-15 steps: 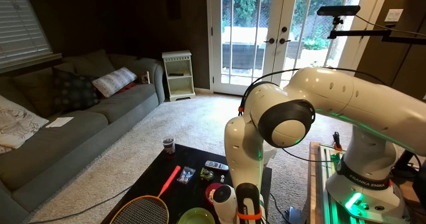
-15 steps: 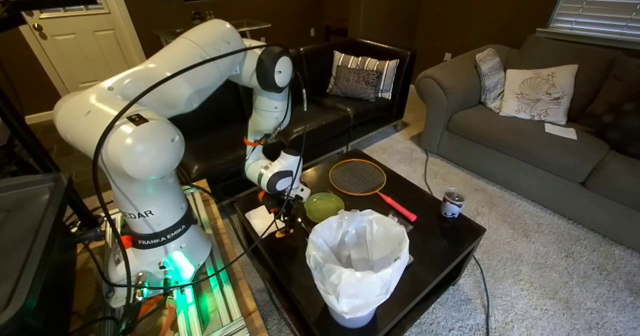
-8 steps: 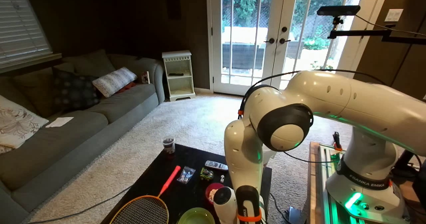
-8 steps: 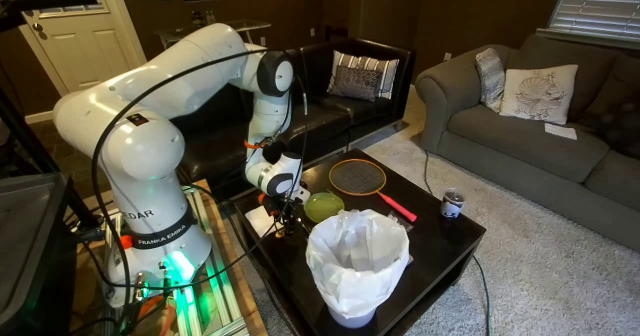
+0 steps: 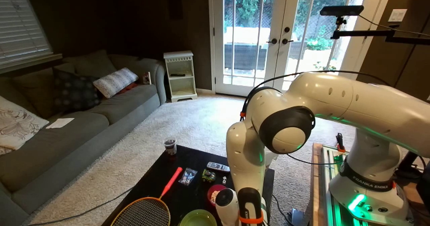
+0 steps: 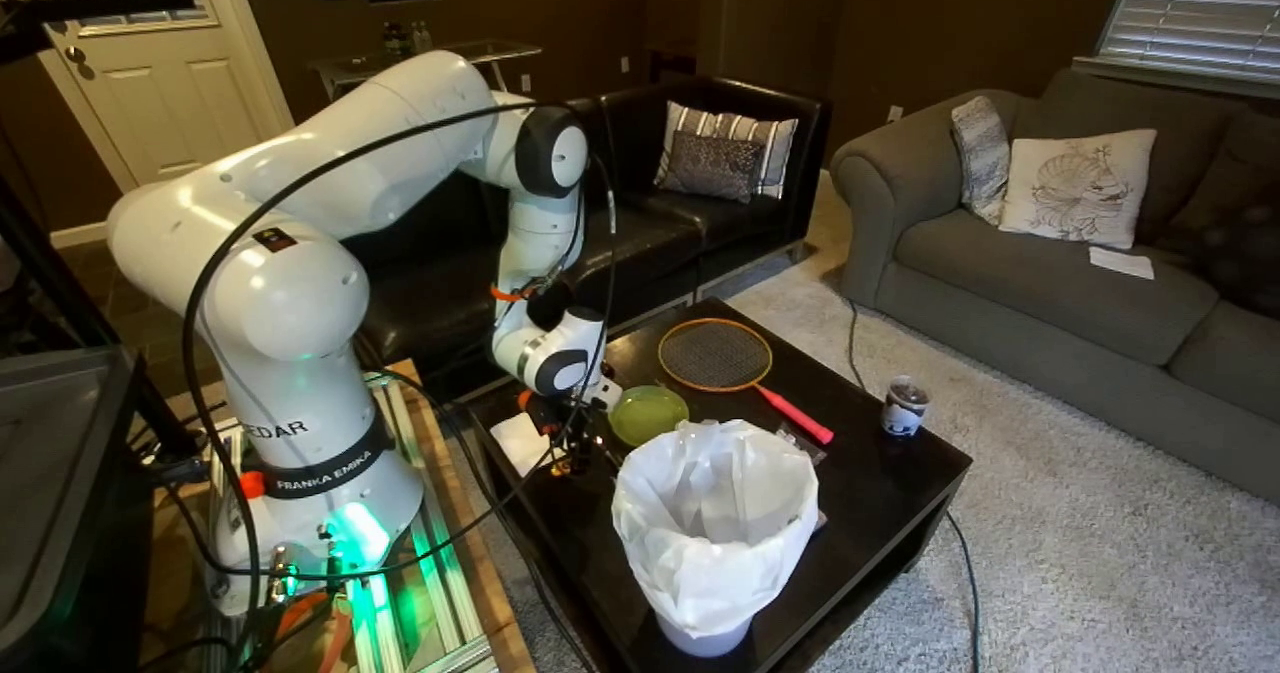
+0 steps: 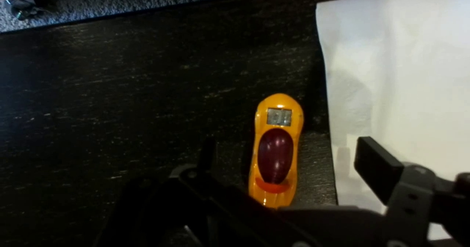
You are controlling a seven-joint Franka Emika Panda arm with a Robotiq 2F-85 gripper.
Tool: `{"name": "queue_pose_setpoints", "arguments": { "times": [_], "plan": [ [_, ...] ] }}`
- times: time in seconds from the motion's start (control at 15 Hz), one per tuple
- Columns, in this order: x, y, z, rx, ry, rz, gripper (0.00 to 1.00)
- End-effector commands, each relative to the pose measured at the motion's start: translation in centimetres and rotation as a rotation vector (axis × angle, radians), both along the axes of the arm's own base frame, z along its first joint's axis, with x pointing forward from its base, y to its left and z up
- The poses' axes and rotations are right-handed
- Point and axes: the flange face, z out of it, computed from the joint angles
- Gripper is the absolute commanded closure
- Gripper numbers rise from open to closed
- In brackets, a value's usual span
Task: Turn the orange object to the left
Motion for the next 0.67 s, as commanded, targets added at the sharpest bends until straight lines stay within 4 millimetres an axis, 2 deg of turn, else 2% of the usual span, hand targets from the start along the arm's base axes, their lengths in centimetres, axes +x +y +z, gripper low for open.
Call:
{"name": "queue_pose_setpoints", "arguments": {
  "times": [0.0,0.27,0.6],
  "plan": [
    [0.3,0.03,-0.51,-0.003,-0.011,-0.022,0.31],
    [0.39,-0.06,-0.46,-0.006,-0.012,-0.023,0.61],
    [0.43,-0.12,-0.45,-0.007,-0.012,-0.023,0.92]
  ]
}}
